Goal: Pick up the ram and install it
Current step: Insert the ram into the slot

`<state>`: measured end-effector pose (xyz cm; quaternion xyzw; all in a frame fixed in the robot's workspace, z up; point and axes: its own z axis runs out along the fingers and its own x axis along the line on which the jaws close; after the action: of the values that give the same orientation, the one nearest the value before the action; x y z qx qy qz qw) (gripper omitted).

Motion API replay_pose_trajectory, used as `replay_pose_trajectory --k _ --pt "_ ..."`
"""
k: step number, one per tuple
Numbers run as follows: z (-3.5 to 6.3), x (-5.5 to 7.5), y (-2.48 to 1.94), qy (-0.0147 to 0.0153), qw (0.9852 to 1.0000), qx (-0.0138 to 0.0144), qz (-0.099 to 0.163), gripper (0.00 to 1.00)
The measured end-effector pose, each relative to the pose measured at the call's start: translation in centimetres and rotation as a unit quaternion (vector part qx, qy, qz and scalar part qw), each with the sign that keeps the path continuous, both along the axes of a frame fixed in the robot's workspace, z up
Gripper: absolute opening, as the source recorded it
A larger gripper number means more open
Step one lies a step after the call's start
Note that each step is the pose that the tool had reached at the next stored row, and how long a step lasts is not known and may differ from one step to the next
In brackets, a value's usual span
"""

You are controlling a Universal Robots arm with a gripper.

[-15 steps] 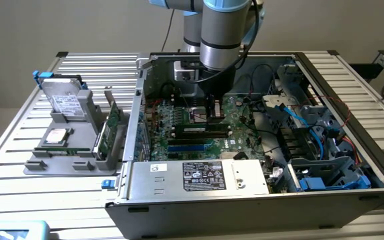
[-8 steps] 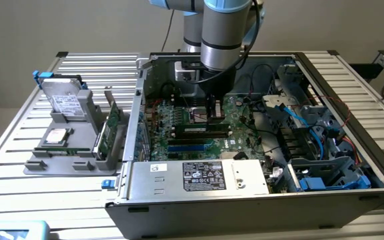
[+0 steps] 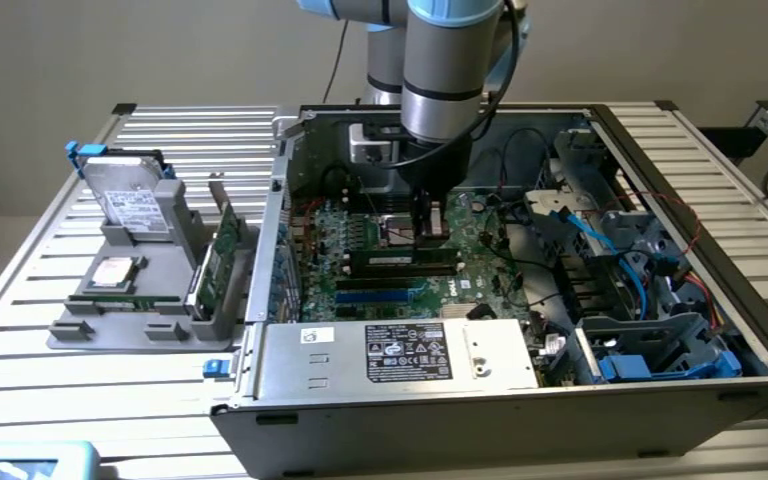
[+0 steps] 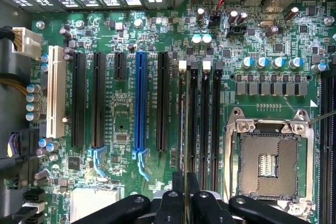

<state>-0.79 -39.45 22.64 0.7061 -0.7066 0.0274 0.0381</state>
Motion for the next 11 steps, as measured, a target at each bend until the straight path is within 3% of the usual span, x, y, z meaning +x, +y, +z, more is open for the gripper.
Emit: replay_pose_trajectory --k 11 --pt "-0.11 -0.03 0.03 0.0001 1.0 -0.0003 0.0 0.14"
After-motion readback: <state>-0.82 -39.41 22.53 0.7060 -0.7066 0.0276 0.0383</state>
